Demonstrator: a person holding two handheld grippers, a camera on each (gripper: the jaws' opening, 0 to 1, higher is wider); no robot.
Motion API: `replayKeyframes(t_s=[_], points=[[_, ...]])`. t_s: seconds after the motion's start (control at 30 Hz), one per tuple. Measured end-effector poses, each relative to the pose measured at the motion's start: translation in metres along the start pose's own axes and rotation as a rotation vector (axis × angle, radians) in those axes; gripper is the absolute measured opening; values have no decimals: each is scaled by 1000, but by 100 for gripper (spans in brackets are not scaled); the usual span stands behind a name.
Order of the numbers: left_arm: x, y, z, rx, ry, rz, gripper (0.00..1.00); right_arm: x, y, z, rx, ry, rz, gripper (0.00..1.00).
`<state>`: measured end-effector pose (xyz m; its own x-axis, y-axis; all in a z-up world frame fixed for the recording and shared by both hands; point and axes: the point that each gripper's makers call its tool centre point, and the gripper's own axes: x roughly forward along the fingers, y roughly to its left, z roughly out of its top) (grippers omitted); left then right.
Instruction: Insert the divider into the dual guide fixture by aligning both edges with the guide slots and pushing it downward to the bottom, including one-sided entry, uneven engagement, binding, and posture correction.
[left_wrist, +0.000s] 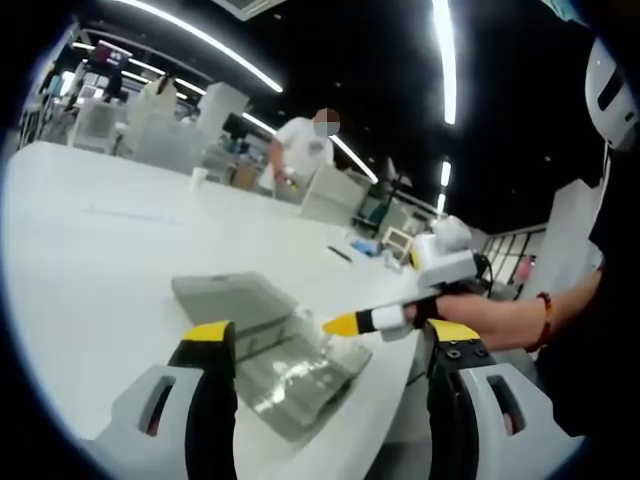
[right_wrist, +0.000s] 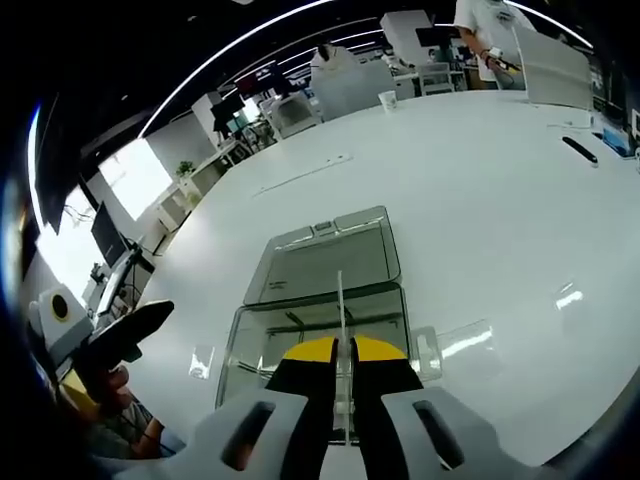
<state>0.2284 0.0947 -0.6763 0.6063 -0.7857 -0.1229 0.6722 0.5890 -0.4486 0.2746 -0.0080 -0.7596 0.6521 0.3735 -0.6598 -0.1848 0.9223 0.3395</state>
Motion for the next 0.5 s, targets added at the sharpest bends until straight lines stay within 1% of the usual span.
replayKeyframes(t_s=[0.17, 0.27, 0.3, 0.33, 0.37, 0.43, 0.5], points=[[1, -1, 2, -1, -7, -3, 76, 0, 2, 0, -13, 7, -6, 0], [1, -1, 3, -2, -12, -4, 76, 0, 4, 0, 6, 13, 3, 0], [1, -1, 3, 2, -10, -3, 76, 1, 4, 0, 0, 16, 0, 0], [1, 0, 2, 3, -9, -2, 76, 1, 4, -1, -28, 21, -8, 0], [1, 0, 2, 0, -9, -1, 76, 1, 4, -1, -38, 18, -9, 0], [0, 0, 3, -3, -13, -2, 76, 0, 3, -1, -15, 12, -5, 0], [0, 0, 2, -3, -10, 0, 76, 0, 2, -1, -12, 15, -3, 0]])
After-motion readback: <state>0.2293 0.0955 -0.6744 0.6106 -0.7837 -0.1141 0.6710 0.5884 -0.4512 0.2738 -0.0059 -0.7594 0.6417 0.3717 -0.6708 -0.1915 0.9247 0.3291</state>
